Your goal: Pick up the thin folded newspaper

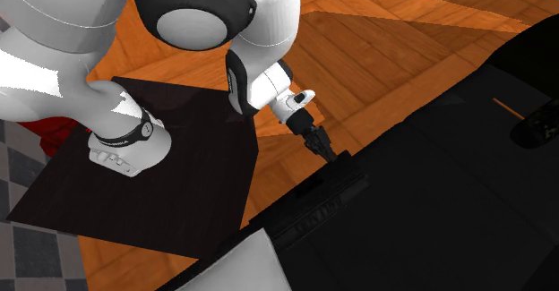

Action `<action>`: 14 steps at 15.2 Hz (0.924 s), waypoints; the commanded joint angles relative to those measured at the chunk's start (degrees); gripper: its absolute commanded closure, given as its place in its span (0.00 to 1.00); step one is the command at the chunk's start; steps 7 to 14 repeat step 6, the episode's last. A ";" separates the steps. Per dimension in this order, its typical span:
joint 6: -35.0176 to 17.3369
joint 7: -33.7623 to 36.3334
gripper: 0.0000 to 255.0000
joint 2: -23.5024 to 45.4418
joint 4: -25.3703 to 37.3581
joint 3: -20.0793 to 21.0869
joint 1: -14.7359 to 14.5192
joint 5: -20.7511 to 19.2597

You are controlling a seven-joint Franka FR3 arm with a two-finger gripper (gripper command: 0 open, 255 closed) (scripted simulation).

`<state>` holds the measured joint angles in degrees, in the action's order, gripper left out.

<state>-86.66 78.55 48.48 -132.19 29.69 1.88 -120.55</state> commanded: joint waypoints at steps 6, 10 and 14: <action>-1.24 -1.40 1.00 -4.42 -2.44 1.67 1.27 1.53; -1.24 -1.40 1.00 -4.42 -2.44 1.67 1.27 1.53; -1.24 -1.40 1.00 -4.42 -2.44 1.67 1.27 1.53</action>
